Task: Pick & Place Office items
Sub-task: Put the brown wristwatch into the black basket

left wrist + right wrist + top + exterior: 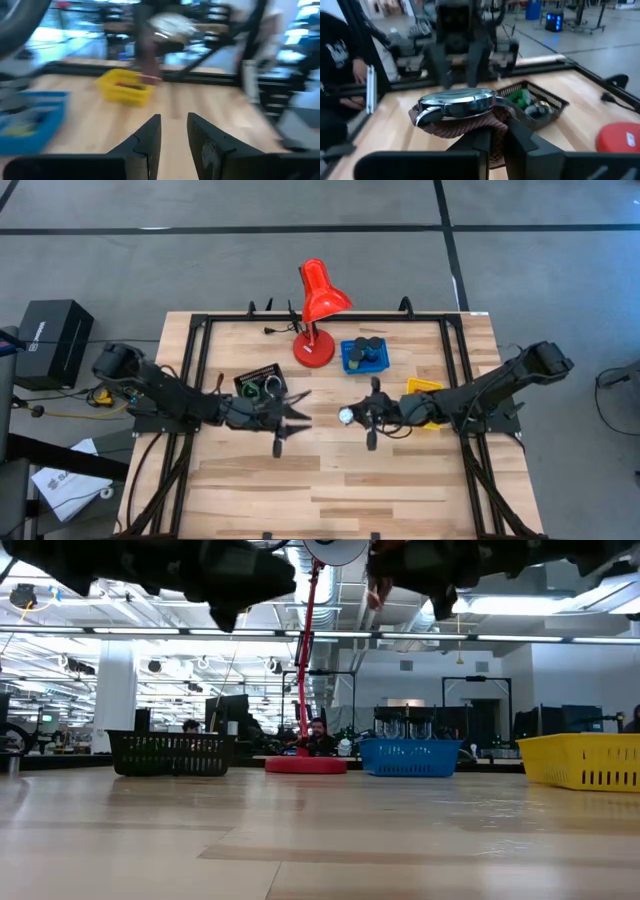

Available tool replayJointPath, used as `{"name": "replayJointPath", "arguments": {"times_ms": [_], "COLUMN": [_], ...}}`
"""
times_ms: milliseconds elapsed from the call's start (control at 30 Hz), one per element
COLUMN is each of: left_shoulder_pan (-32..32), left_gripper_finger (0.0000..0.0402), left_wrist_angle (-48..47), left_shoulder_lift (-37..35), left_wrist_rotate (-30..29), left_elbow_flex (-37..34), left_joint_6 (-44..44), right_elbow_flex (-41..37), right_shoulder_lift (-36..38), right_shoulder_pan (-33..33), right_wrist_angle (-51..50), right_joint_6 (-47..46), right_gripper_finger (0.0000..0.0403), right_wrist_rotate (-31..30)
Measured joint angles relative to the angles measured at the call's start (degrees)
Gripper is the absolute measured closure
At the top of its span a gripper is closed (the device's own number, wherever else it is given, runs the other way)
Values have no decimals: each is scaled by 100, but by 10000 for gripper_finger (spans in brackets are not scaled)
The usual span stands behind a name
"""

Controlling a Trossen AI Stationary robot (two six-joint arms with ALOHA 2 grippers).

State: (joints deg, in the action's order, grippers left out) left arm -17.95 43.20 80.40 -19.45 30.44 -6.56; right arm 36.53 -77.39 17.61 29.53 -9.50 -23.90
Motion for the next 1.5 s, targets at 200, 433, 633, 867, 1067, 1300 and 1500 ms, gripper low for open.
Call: {"name": "replayJointPath", "arguments": {"times_ms": [200,433,633,867,1067,1300,1500], "left_shoulder_pan": [45,279,347,347,347,347,342], "left_gripper_finger": [296,235,194,182,195,243,304], "left_wrist_angle": [967,949,766,651,673,667,623], "left_shoulder_lift": [745,1257,1173,1172,1172,1173,1170], "left_wrist_rotate": [470,373,190,191,281,293,294], "left_elbow_flex": [107,408,396,396,396,393,394], "left_joint_6": [36,23,30,29,30,32,35], "right_elbow_flex": [72,580,987,1045,1051,1051,1051], "right_shoulder_lift": [-541,-1331,-1460,-1467,-1759,-1939,-1908], "right_shoulder_pan": [-28,-131,-130,-129,-204,-276,-274], "right_wrist_angle": [787,775,-65,-19,750,816,844], "right_joint_6": [154,413,406,392,175,182,197], "right_gripper_finger": [379,380,379,380,379,376,371], "right_wrist_rotate": [25,657,796,761,754,740,739]}}
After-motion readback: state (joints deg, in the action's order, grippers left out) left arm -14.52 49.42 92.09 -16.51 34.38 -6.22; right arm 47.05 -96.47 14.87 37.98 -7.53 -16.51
